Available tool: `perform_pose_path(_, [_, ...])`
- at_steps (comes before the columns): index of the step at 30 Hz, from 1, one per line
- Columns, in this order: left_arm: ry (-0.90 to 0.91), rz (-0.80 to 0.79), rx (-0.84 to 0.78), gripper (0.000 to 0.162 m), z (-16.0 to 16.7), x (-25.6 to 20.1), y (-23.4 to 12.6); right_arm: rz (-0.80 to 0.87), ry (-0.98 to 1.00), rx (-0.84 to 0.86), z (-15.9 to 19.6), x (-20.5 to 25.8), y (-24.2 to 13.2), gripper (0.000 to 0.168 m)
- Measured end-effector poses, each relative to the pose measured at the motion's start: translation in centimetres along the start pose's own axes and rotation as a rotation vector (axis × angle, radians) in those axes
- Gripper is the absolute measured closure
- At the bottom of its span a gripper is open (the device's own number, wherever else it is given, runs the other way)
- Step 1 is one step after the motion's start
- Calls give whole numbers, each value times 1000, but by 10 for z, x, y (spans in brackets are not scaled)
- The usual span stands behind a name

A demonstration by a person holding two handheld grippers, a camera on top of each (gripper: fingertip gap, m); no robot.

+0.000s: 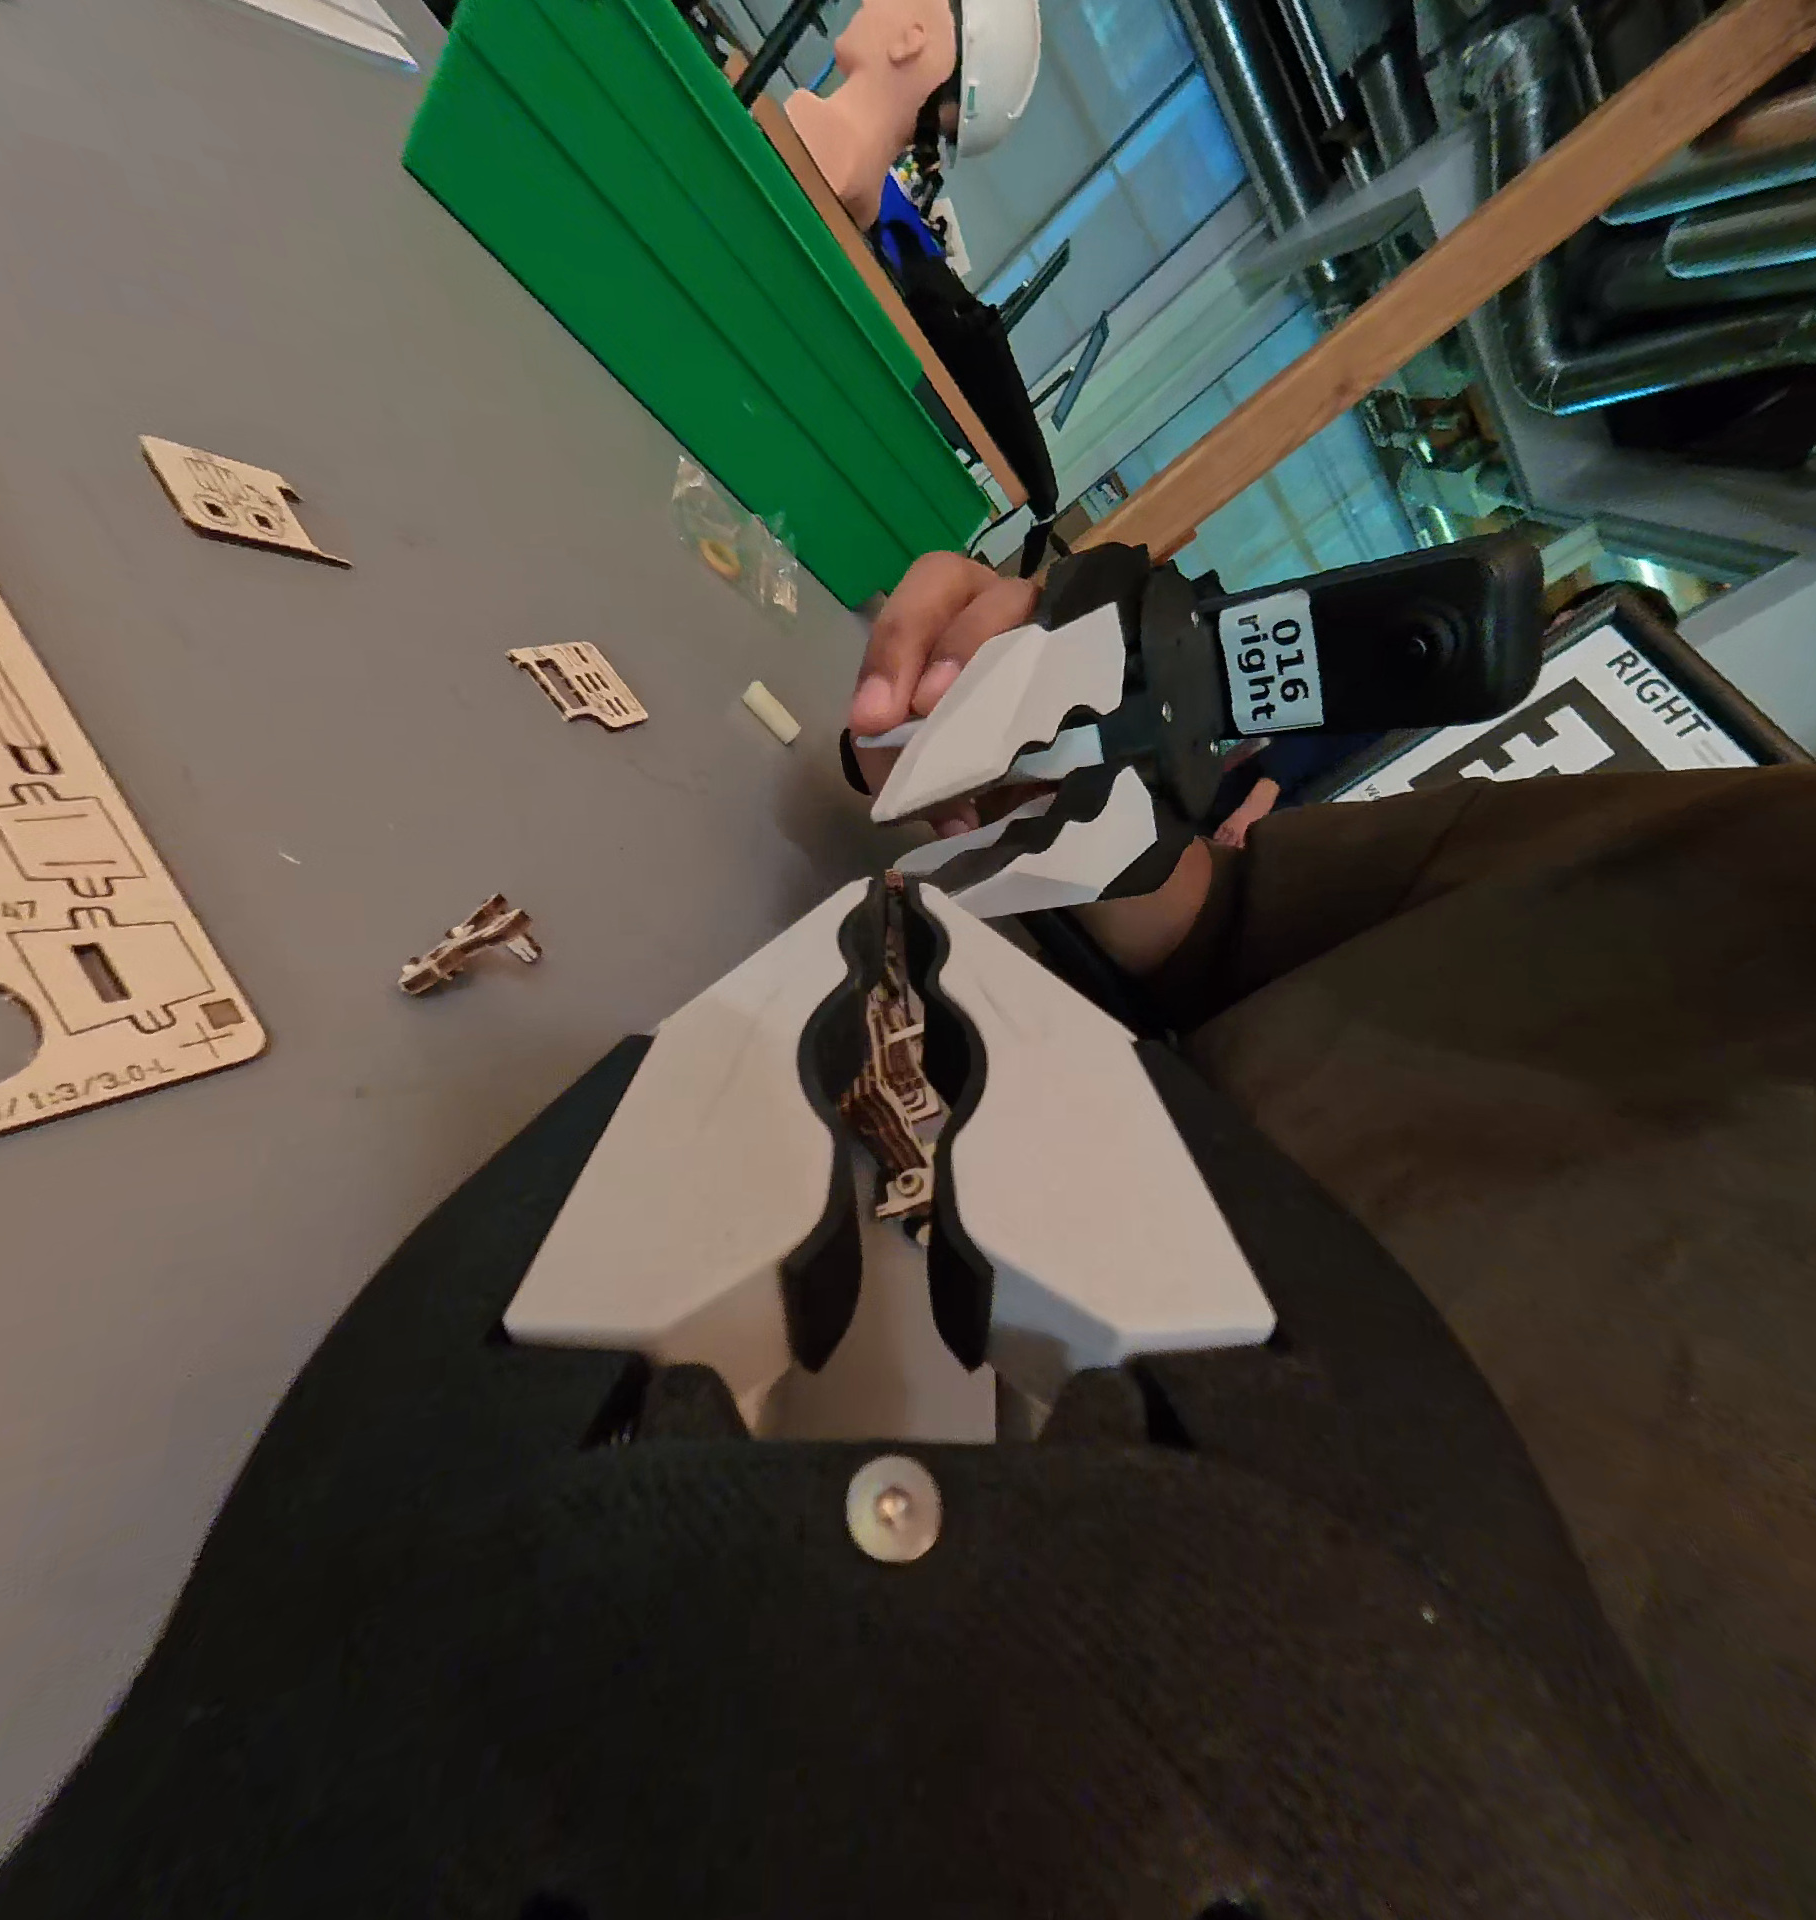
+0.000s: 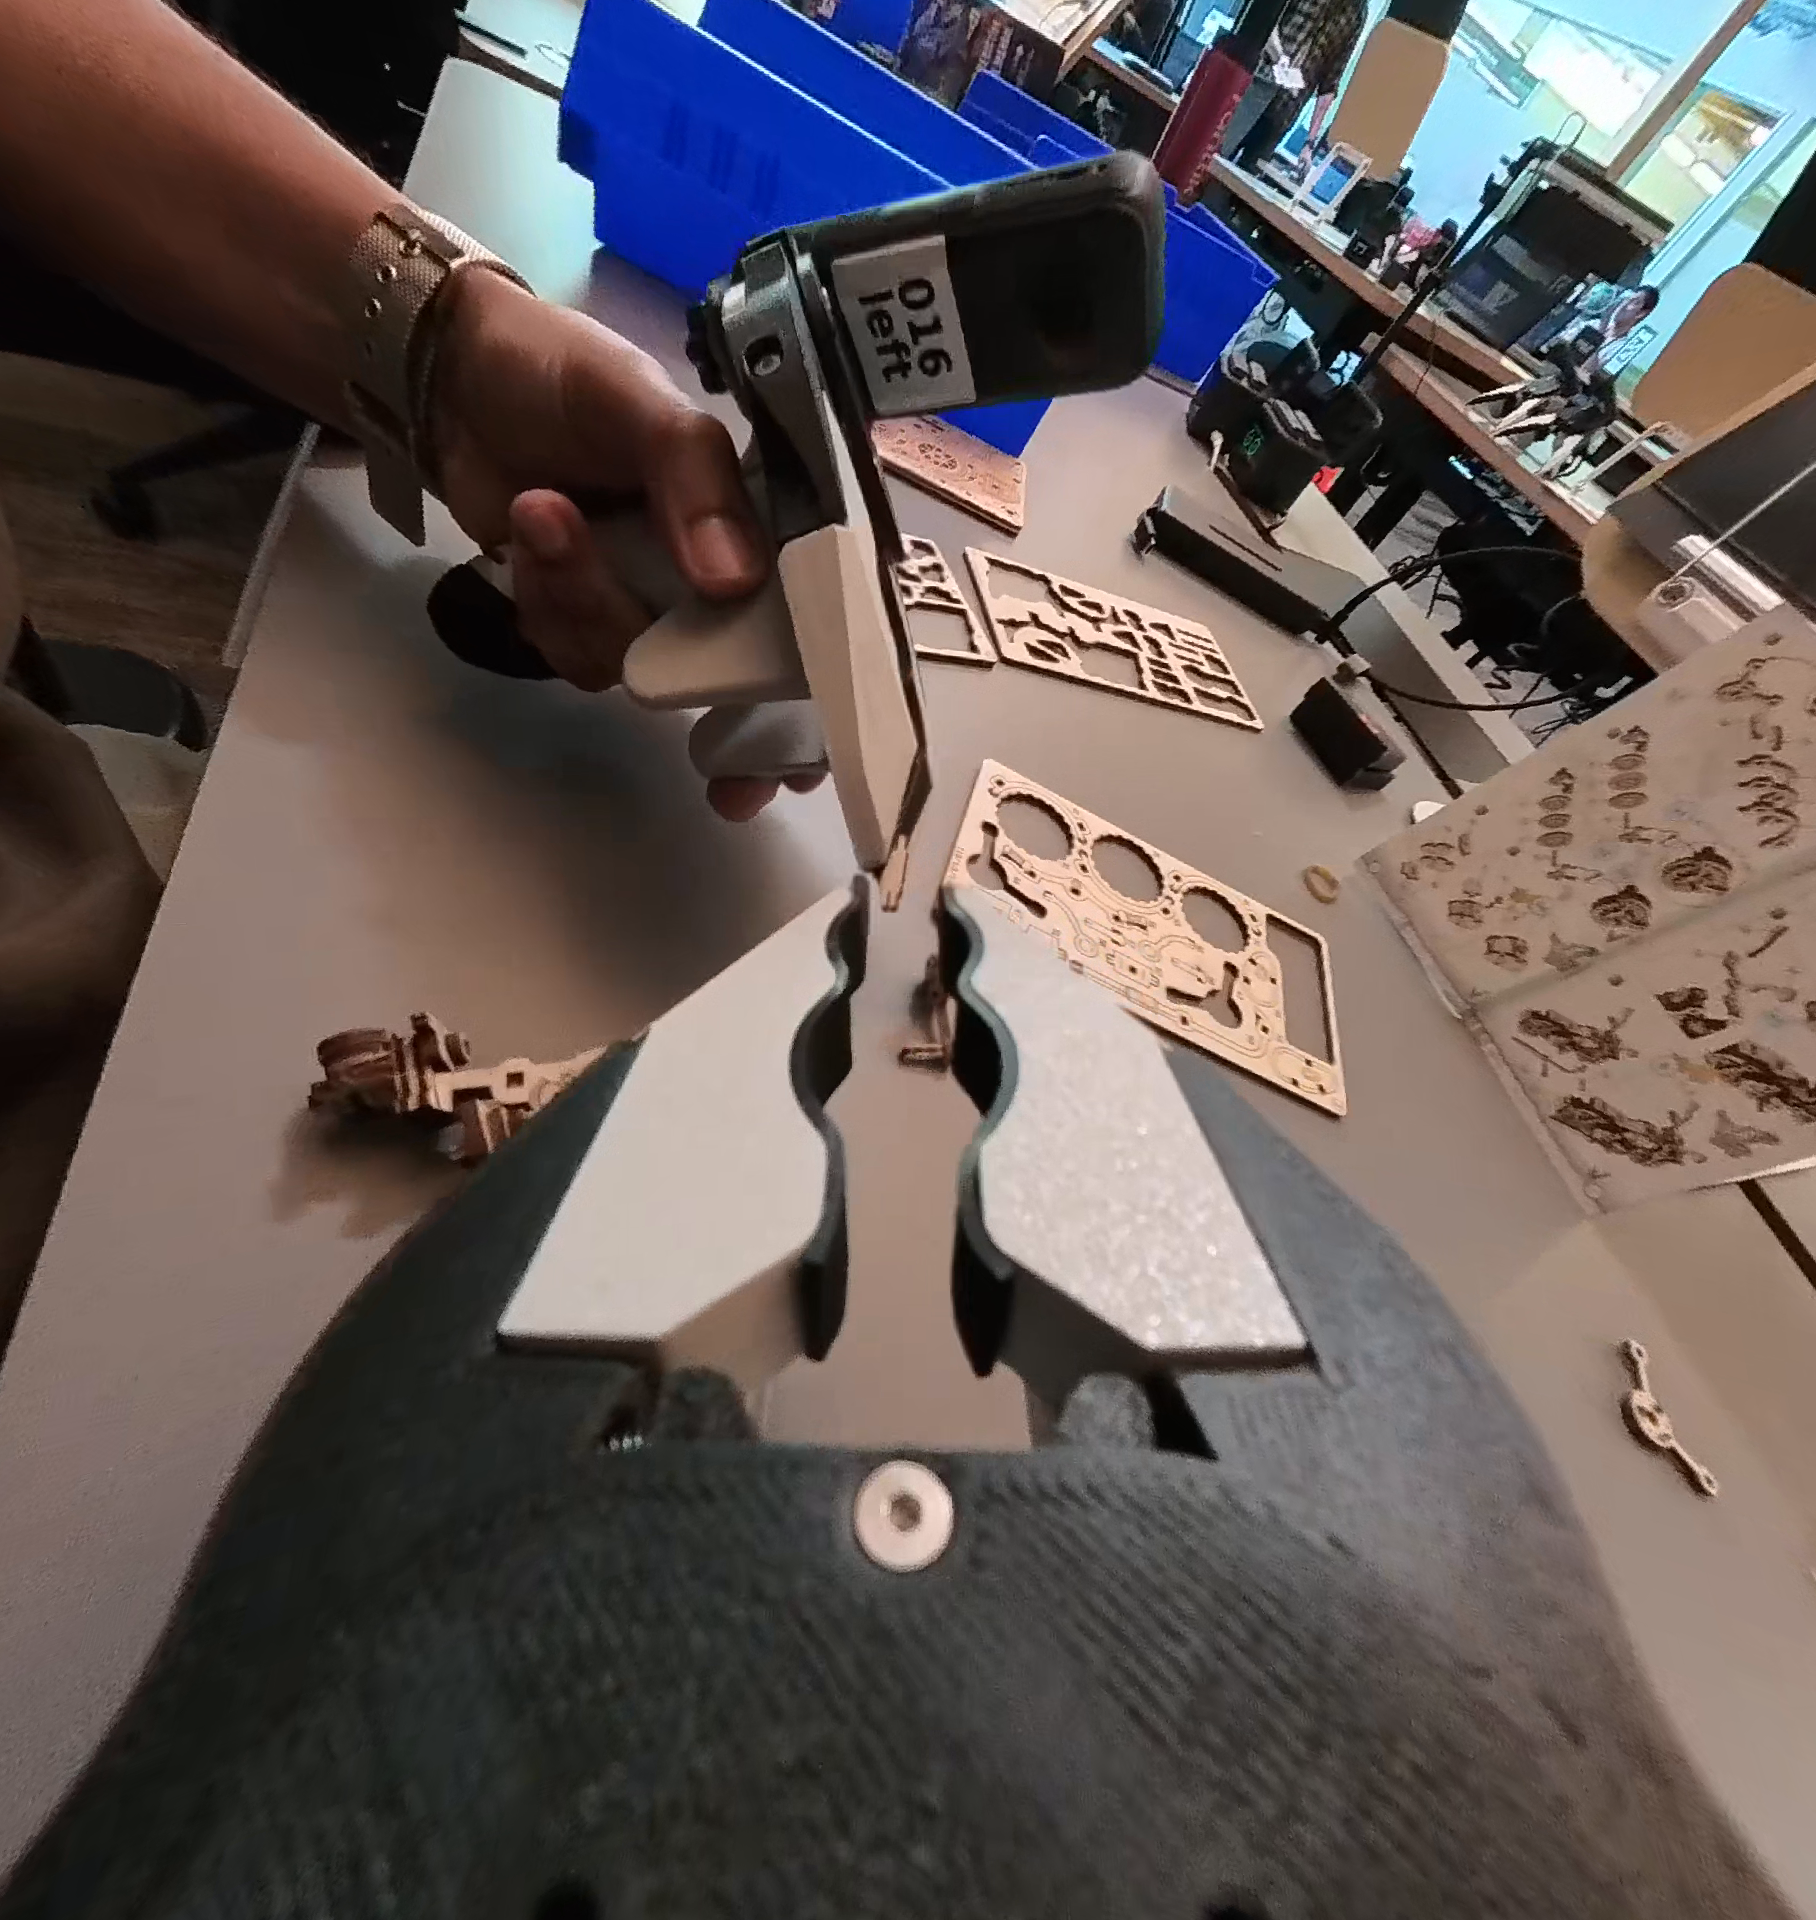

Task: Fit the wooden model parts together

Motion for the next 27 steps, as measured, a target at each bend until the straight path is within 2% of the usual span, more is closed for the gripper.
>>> perform_pose_path(3, [-14,29,-2,162,1,-2,2,-11,-9,-12,-1,3,-1,165])
perform_pose_path(7, [-13,37,3,162,1,-3,2,-21,3,-10,-2,2,-1,165])
perform_pose_path(10, [7,0,-23,158,-4,-1,-1,8,95,12,0,-6,2,165])
perform_pose_path(12, [51,-81,-44,146,-10,2,-10,44,176,35,5,-17,3,166])
perform_pose_path(14, [143,-221,-37,142,-16,8,-20,57,293,63,11,-26,5,166])
perform_pose_path(16, [245,-363,26,140,-17,12,-27,57,413,98,18,-31,9,166])
perform_pose_path(19, [358,-511,181,137,-10,19,-24,58,479,147,22,-33,12,166])
perform_pose_path(22, [406,-599,291,138,-2,26,-16,46,474,195,23,-28,16,166])
perform_pose_path(27, [386,-649,363,144,1,34,-10,5,472,232,21,-18,22,166])
Point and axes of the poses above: each gripper's, where its closed fingertips meet, y out along the fingers, z out of its underside, x = y × z across the jaws, the point moved 7 cm from there along -y, back along the fingers, and after that the axes turned 14 degrees about z, right-handed, at the moved point
